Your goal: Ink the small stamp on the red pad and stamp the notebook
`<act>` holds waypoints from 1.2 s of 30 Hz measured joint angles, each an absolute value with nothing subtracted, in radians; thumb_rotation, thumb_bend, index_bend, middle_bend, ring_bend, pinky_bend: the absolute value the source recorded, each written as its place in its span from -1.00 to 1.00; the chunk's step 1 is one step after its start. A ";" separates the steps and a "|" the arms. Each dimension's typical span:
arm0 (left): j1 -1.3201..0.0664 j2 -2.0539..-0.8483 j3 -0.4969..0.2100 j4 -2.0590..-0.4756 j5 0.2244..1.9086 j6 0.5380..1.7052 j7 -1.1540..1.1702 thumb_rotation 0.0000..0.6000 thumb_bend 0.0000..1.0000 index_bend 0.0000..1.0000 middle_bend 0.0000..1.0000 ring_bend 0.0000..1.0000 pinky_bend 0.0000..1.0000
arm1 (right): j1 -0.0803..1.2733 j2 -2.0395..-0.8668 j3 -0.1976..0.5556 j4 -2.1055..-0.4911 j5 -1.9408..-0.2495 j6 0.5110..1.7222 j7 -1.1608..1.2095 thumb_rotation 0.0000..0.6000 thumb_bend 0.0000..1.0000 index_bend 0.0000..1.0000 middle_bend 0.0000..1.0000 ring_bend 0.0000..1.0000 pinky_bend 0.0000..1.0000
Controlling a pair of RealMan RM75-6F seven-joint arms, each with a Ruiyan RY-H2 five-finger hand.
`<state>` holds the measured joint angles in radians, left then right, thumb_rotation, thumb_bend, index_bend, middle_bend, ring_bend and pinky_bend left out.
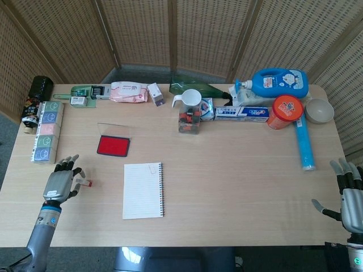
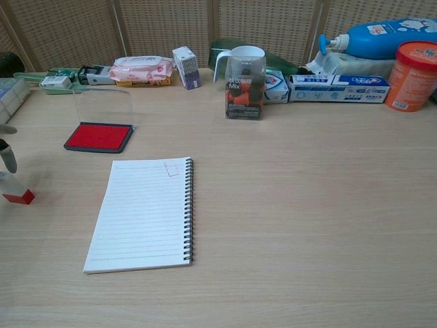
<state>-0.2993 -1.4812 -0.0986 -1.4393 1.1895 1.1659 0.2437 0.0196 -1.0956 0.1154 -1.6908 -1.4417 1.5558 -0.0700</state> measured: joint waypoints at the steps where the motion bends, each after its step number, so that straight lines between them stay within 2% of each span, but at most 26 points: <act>1: -0.300 -1.481 -0.098 -1.440 1.189 1.167 0.246 1.00 -0.20 -0.09 -1.00 -1.00 -0.93 | 0.020 -1.096 0.115 -1.691 -1.441 1.556 -0.070 0.74 -0.91 -1.00 -1.00 -1.00 -1.00; 12: -0.305 -1.486 -0.097 -1.440 1.177 1.165 0.260 1.00 -0.19 -0.08 -1.00 -1.00 -0.92 | 0.020 -1.094 0.115 -1.693 -1.439 1.552 -0.068 0.73 -0.91 -1.00 -1.00 -1.00 -1.00; 20: -0.308 -1.493 -0.095 -1.436 1.171 1.164 0.272 1.00 -0.19 0.04 -1.00 -1.00 -0.93 | 0.021 -1.089 0.112 -1.693 -1.444 1.548 -0.059 0.74 -0.91 -1.00 -1.00 -1.00 -1.00; 36: -0.310 -1.508 -0.097 -1.427 1.158 1.179 0.298 1.00 -0.10 0.15 -1.00 -1.00 -0.92 | 0.022 -1.085 0.110 -1.695 -1.446 1.545 -0.059 0.73 -0.91 -1.00 -1.00 -1.00 -1.00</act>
<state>-0.3097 -1.5077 -0.0968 -1.4272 1.1576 1.1787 0.2978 0.0224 -1.0853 0.1096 -1.6951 -1.4460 1.5448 -0.0587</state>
